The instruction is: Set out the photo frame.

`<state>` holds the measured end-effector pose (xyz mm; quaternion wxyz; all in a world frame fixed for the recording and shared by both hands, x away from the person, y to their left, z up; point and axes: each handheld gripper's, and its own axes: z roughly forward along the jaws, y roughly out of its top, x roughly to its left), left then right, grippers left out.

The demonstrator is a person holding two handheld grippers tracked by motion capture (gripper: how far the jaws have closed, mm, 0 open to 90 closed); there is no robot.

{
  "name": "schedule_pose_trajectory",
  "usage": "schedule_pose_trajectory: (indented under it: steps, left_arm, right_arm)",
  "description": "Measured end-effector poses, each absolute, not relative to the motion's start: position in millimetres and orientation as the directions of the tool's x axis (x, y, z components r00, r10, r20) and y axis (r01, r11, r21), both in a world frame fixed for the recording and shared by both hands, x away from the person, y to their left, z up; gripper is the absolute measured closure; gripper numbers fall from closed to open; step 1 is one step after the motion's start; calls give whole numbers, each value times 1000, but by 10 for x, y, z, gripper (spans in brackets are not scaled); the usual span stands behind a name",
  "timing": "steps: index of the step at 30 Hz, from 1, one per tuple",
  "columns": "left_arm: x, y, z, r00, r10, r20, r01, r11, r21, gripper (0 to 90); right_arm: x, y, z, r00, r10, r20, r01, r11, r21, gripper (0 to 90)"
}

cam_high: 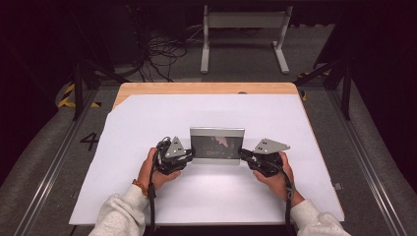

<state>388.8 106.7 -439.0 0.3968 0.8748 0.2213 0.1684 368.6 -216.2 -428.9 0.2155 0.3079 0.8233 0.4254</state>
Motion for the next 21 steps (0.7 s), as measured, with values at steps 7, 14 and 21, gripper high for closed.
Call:
schedule_pose_trajectory:
  steps: [7,14,21]
  left_arm:
    - [3880,1065,-4382,844,521,128,248,-590,768,737]
    - [3836,1118,-4346,839,528,133,243,-582,776,718]
    - [3745,1257,-4313,827,545,136,239,-562,792,704]
  right_arm:
    - [3685,-2162,-4291,-717,691,-92,325,448,833,808]
    - [3645,-2185,-4255,-720,686,-102,319,458,830,791]
    - [3568,-2241,-4238,-729,672,-130,302,486,820,763]
